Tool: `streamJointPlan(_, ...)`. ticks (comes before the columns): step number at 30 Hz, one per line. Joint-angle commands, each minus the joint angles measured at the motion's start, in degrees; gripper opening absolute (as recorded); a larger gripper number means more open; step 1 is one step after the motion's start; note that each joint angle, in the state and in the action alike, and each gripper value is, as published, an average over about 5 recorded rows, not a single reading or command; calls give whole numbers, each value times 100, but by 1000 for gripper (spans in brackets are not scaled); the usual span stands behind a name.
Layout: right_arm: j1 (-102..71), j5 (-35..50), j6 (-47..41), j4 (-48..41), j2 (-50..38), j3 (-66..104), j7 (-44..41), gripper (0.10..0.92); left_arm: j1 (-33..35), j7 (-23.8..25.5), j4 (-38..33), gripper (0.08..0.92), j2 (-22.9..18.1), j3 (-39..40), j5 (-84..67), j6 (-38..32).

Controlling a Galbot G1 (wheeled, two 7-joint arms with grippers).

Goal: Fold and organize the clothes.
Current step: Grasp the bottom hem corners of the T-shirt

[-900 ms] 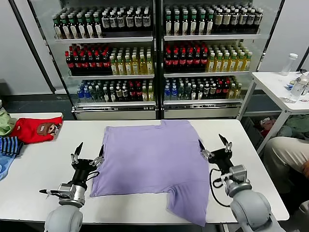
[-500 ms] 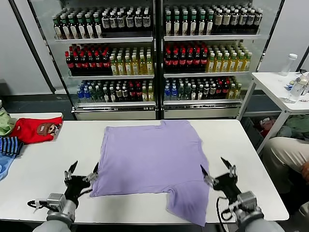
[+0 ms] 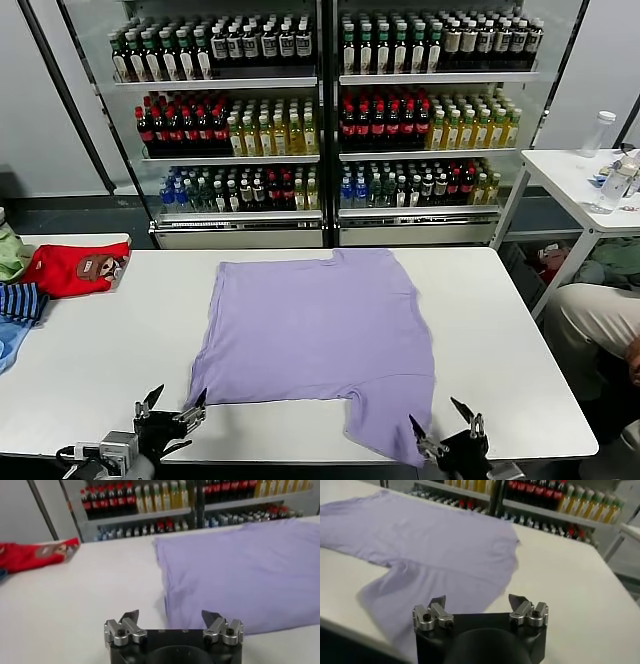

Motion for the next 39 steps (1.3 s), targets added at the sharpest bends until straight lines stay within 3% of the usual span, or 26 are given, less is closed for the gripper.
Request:
streamJointPlan(1, -167, 11, 15, -55, 14, -269, 51, 823, -135, -25, 405, 823, 71, -25, -222, 134)
streamJointPlan(6, -38, 31, 12, -147, 34, -353, 93, 814, -132, 94, 440, 823, 65, -20, -286, 81)
streamJointPlan(11, 42, 130, -17, -168, 52, -442, 95, 698, -108, 239, 477, 792, 81, -8, -413, -35)
streamJointPlan(30, 104, 1050, -232, -3, -98, 205, -64, 155, 74, 382, 158, 256, 57, 113, -433, -230)
streamJointPlan(35, -704, 1184, -210, 611, -327, 1215, -291, 111, 687, 211, -478, 119, 149, -2, -458, -302)
streamJointPlan(39, -1683, 963, -34, 1101, -368, 1845, -423, 111, 1470, 16, -1101, 89, 318, -223, -609, -313)
